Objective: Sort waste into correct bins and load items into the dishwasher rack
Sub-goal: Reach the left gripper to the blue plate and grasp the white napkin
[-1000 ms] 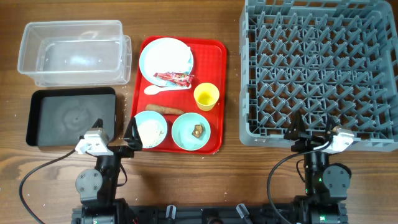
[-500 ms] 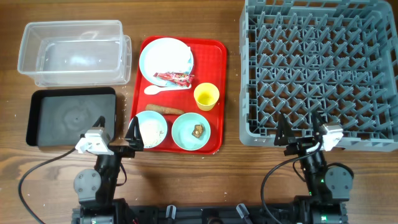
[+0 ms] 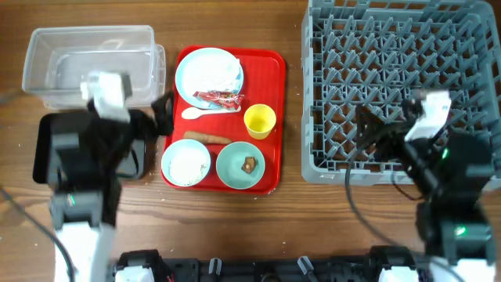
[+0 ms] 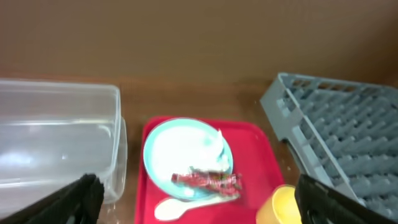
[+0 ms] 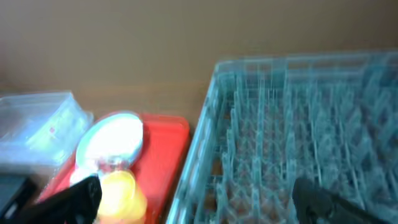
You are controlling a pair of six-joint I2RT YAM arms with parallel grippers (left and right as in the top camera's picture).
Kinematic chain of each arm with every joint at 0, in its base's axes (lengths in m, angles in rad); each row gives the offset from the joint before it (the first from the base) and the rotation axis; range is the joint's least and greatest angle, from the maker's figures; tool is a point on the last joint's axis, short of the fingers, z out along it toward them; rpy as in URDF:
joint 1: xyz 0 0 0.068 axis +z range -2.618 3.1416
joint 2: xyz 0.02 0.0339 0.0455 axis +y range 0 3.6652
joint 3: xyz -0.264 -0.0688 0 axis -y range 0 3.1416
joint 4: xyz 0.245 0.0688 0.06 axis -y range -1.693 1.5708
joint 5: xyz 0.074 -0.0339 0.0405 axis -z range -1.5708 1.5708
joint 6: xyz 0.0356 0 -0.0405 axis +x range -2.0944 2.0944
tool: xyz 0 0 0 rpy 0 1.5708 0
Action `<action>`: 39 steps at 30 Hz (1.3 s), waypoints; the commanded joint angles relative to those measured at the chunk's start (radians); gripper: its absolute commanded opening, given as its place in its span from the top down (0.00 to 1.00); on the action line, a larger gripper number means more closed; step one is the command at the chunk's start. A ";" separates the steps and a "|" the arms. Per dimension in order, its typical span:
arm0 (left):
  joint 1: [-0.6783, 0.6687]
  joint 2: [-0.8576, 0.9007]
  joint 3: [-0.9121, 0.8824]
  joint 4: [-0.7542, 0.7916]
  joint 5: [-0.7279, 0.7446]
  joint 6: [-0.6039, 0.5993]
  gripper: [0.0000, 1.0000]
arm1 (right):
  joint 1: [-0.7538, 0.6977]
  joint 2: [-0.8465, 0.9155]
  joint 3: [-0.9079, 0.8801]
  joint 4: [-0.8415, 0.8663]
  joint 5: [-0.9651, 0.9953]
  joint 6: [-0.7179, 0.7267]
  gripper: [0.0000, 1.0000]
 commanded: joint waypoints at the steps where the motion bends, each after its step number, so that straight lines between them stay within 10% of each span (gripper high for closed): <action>1: -0.037 0.253 0.302 -0.159 0.015 0.037 0.00 | -0.002 0.159 0.270 -0.181 -0.034 -0.101 0.00; 11: -0.137 0.929 1.198 -0.886 -0.023 0.155 0.00 | -0.002 0.518 0.727 -0.623 -0.066 -0.135 0.00; 23: -0.156 1.089 1.244 -0.864 0.105 0.089 0.00 | -0.002 0.603 0.726 -0.653 -0.123 -0.006 0.00; 28: -0.195 1.156 1.244 -0.856 -0.183 -0.087 0.00 | -0.002 0.603 0.726 -0.646 -0.122 -0.007 0.00; 34: -0.257 1.312 1.244 -0.801 -0.189 0.388 0.03 | -0.002 0.603 0.726 -0.645 -0.122 -0.007 0.00; 39: -0.261 1.441 1.244 -0.740 -0.197 0.556 0.02 | -0.002 0.603 0.726 -0.647 -0.118 -0.008 0.00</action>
